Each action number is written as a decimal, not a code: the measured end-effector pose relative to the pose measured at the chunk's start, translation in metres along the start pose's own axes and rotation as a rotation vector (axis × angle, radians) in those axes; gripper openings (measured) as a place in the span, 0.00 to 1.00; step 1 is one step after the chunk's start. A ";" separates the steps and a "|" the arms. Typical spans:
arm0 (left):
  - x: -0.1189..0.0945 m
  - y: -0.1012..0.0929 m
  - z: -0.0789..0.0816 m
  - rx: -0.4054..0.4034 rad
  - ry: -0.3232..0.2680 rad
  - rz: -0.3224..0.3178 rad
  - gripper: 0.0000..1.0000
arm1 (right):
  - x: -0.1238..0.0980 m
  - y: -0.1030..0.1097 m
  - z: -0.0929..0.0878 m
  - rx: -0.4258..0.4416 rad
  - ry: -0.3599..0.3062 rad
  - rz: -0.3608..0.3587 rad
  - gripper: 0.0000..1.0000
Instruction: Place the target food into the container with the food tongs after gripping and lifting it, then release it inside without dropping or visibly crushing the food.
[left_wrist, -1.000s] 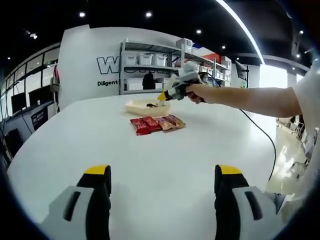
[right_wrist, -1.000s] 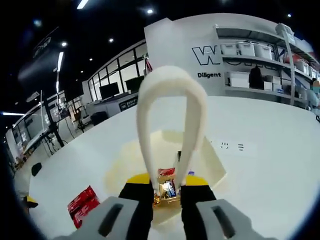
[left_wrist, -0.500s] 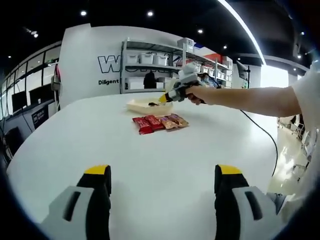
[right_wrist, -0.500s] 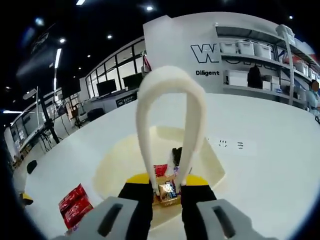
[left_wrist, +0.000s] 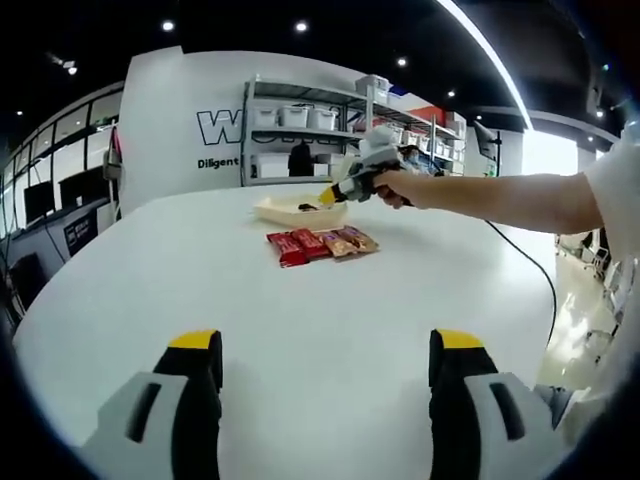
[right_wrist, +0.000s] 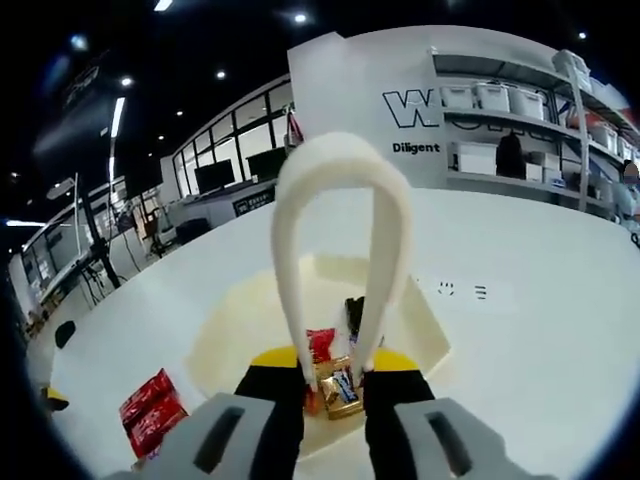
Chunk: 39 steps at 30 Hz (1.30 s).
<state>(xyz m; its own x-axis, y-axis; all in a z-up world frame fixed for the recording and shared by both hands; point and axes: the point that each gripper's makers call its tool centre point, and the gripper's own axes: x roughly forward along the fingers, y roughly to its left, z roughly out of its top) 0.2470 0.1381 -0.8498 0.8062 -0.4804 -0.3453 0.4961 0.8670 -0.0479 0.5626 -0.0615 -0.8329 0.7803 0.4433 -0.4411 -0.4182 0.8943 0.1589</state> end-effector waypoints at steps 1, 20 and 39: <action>0.000 0.000 0.000 0.000 0.000 -0.001 0.84 | -0.001 0.000 0.001 0.007 -0.003 0.002 0.15; 0.002 -0.020 0.002 0.005 -0.013 -0.038 0.84 | -0.061 0.034 0.001 -0.006 -0.053 0.064 0.16; -0.012 -0.045 0.011 0.028 -0.047 -0.077 0.83 | -0.107 0.062 -0.019 0.005 -0.056 0.086 0.16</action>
<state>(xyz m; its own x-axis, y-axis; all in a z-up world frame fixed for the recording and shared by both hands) 0.2187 0.1037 -0.8330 0.7791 -0.5520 -0.2972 0.5656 0.8233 -0.0464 0.4446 -0.0552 -0.7923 0.7665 0.5208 -0.3758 -0.4824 0.8532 0.1984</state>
